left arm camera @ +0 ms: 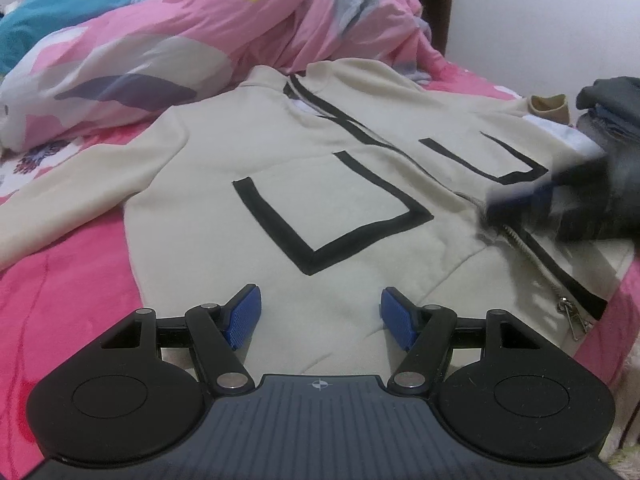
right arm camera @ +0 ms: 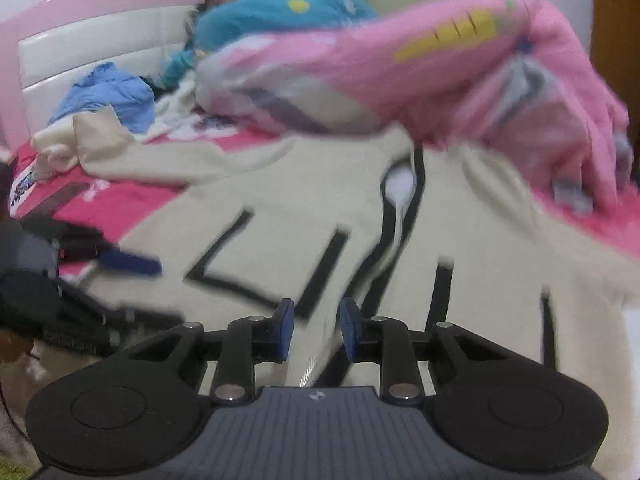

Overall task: Fold clothes
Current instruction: 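Grasp the beige hoodie sleeve with the right gripper and lift it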

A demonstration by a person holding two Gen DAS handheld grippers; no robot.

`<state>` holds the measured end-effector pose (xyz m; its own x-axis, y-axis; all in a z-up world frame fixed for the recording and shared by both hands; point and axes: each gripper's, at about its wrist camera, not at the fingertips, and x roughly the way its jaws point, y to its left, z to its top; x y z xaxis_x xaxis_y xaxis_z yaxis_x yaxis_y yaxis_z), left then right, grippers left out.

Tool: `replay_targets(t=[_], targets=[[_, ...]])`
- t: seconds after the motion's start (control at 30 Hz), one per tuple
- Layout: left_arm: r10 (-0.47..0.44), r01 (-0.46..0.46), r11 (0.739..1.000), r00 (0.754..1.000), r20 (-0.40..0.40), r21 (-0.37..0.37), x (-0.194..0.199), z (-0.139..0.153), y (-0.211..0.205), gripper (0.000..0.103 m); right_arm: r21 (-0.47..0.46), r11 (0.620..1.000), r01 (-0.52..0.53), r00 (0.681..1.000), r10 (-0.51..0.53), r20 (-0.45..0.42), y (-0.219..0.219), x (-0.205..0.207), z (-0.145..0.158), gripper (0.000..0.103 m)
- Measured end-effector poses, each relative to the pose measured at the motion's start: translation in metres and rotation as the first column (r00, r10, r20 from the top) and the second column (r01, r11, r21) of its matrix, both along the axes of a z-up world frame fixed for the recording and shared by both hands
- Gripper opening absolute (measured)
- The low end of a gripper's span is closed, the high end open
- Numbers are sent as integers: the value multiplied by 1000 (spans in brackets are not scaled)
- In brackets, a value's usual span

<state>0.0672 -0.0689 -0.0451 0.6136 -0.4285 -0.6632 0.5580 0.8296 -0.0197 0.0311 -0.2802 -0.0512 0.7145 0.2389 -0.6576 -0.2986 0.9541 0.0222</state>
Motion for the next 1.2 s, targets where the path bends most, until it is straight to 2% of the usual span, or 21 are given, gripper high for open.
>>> replay_targets(t=[0.03, 0.07, 0.13, 0.23, 0.33, 0.43, 0.47, 0.5, 0.53, 0.67, 0.7, 0.73, 0.8, 0.87, 0.9, 0.93, 1.0, 1.07, 1.1, 1.13, 1.2], targets=[[6, -6, 1000, 1000, -1, 6, -1, 1, 0, 67, 11, 1000, 23, 999, -23, -28, -4, -1, -15, 28], [12, -12, 1000, 1000, -1, 12, -2, 3, -1, 67, 39, 999, 38, 999, -38, -7, -7, -7, -20, 28], [18, -18, 1000, 1000, -1, 23, -5, 7, 0, 67, 85, 994, 75, 997, -75, -6, -13, -13, -12, 29], [24, -24, 999, 1000, 2, 36, -8, 11, -1, 67, 206, 970, 133, 990, -141, 25, -34, -24, 6, 31], [22, -22, 999, 1000, 6, 42, -10, 16, -8, 67, 313, 924, 218, 967, -247, 55, -69, -33, 26, 40], [-11, 10, 999, 1000, 27, 48, -11, 24, -23, 67, 431, 851, 300, 923, -372, 94, -125, -49, 47, 43], [-24, 22, 998, 999, 38, 50, -12, 26, -30, 67, 456, 828, 326, 905, -413, 104, -143, -53, 53, 43], [-37, 35, 998, 998, 45, 47, -12, 28, -38, 67, 471, 800, 371, 875, -471, 112, -164, -55, 58, 49], [-49, 47, 998, 997, 53, 43, -13, 30, -46, 67, 482, 766, 426, 835, -538, 117, -185, -56, 62, 58], [-120, 119, 993, 991, 64, 19, -18, 31, -79, 67, 443, 613, 654, 649, -756, 87, -258, -40, 69, 60], [-145, 144, 989, 987, 69, 23, -21, 30, -88, 67, 403, 595, 695, 617, -782, 90, -272, -32, 70, 60], [-166, 165, 986, 984, 69, 28, -23, 28, -96, 67, 347, 606, 716, 610, -784, 110, -281, -22, 74, 61], [-208, 206, 978, 976, 70, 40, -26, 23, -109, 67, 174, 669, 723, 641, -743, 192, -288, 3, 81, 61], [-245, 241, 969, 967, 65, 53, -29, 18, -122, 67, -106, 730, 675, 725, -632, 274, -282, 40, 79, 71], [-260, 256, 965, 964, 60, 60, -29, 15, -127, 67, -249, 733, 633, 770, -564, 297, -278, 59, 77, 76], [-269, 265, 962, 962, 56, 65, -30, 12, -131, 67, -384, 720, 578, 815, -493, 303, -275, 76, 71, 77], [-281, 277, 958, 958, 53, 73, -31, 8, -136, 67, -597, 666, 447, 891, -390, 232, -274, 111, 47, 77], [-286, 282, 957, 957, 49, 69, -30, 5, -138, 67, -678, 644, 354, 916, -387, 110, -286, 141, 26, 76], [-288, 285, 956, 956, 46, 68, -30, 3, -139, 67, -692, 648, 318, 915, -402, 43, -295, 154, 17, 70], [-287, 284, 956, 957, 42, 66, -30, 3, -140, 67, -705, 647, 291, 907, -420, -11, -301, 165, 9, 59], [-288, 285, 956, 957, 38, 63, -30, 3, -140, 67, -747, 609, 266, 892, -449, -49, -310, 176, -4, 45]])
